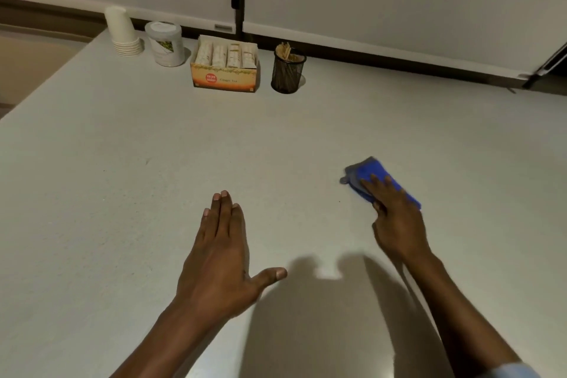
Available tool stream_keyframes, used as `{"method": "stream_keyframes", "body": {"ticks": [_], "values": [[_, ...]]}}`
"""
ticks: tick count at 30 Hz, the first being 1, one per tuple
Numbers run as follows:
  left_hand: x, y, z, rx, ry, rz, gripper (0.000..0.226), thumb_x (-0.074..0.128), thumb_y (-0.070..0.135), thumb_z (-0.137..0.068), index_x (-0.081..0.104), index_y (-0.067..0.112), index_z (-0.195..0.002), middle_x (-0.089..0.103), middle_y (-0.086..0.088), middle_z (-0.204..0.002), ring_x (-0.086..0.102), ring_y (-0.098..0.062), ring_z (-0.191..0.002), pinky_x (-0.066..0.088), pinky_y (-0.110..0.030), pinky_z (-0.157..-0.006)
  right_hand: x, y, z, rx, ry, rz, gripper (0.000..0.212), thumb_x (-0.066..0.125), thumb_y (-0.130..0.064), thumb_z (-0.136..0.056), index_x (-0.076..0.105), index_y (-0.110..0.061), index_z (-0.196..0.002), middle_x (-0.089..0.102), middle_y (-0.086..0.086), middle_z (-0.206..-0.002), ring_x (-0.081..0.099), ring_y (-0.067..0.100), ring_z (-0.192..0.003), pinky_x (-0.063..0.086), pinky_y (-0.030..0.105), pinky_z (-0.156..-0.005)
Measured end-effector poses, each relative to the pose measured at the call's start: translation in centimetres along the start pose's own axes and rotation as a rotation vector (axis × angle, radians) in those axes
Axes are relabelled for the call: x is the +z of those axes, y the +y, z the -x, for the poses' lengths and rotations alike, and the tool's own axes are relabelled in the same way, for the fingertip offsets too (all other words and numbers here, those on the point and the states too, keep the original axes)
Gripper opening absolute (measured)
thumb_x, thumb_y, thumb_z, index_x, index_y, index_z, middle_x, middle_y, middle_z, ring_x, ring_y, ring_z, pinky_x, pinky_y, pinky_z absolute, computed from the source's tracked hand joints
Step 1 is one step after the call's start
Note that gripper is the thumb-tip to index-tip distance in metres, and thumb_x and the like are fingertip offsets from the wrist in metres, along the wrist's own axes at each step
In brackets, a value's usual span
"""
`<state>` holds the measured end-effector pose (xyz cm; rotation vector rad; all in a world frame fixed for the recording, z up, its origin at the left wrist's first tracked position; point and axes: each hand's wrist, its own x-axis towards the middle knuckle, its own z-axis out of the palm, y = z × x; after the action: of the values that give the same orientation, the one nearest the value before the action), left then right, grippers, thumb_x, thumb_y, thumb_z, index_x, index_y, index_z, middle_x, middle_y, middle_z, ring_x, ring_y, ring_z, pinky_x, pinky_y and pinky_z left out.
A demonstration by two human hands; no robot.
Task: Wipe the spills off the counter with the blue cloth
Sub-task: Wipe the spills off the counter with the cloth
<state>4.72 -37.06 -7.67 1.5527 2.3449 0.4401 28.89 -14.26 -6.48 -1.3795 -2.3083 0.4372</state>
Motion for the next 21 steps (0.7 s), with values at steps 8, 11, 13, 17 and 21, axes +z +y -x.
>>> {"method": "stream_keyframes", "body": {"ticks": [8, 11, 13, 17, 21], "values": [[2.0, 3.3, 0.3, 0.093, -0.039, 0.0, 0.145, 0.026, 0.106, -0.074, -0.015, 0.005, -0.171, -0.032, -0.015, -0.178, -0.032, -0.026, -0.165, -0.013, -0.04, -0.137, 4.3, -4.2, 7.8, -0.304, -0.381, 0.233, 0.085, 0.055, -0.002, -0.093, 0.014, -0.035, -0.16, 0.001, -0.003, -0.17, -0.009, 0.027, -0.157, 0.0, 0.049, -0.129], [2.4, 3.5, 0.2, 0.082, -0.04, 0.019, 0.148, 0.026, 0.107, -0.07, -0.015, 0.006, -0.17, -0.032, -0.014, -0.178, -0.031, -0.025, -0.165, -0.014, -0.038, -0.136, 2.9, -3.2, 9.2, -0.468, -0.312, 0.24, 0.089, 0.064, 0.001, -0.085, 0.025, -0.032, -0.158, 0.015, -0.003, -0.167, 0.003, 0.027, -0.155, 0.013, 0.052, -0.127], [2.3, 3.5, 0.1, 0.086, -0.05, 0.013, 0.149, 0.034, 0.106, -0.071, -0.016, 0.007, -0.17, -0.033, -0.012, -0.177, -0.034, -0.024, -0.164, -0.015, -0.037, -0.135, 0.5, 0.2, 8.4, -0.395, -0.306, 0.228, 0.089, 0.059, -0.001, -0.081, 0.026, -0.029, -0.158, 0.007, -0.005, -0.165, 0.001, 0.024, -0.155, 0.009, 0.048, -0.129], [2.2, 4.1, 0.0, 0.109, -0.048, 0.017, 0.15, 0.034, 0.107, -0.07, -0.018, 0.007, -0.17, -0.036, -0.01, -0.177, -0.037, -0.023, -0.163, -0.014, -0.038, -0.135, -4.4, 7.2, 4.8, -0.024, 0.005, 0.018, 0.073, 0.055, 0.022, -0.084, 0.054, -0.019, -0.144, 0.046, 0.009, -0.157, 0.033, 0.027, -0.151, 0.032, 0.052, -0.122], [2.8, 5.2, 0.6, 0.123, -0.079, 0.011, 0.147, 0.034, 0.106, -0.073, -0.022, 0.01, -0.169, -0.04, -0.007, -0.175, -0.038, -0.022, -0.162, -0.016, -0.036, -0.133, -5.9, 11.3, -0.6, 0.196, 0.096, -0.055, 0.053, 0.05, 0.006, -0.1, 0.052, -0.021, -0.146, 0.048, 0.012, -0.155, 0.03, 0.024, -0.152, 0.034, 0.047, -0.121]]}}
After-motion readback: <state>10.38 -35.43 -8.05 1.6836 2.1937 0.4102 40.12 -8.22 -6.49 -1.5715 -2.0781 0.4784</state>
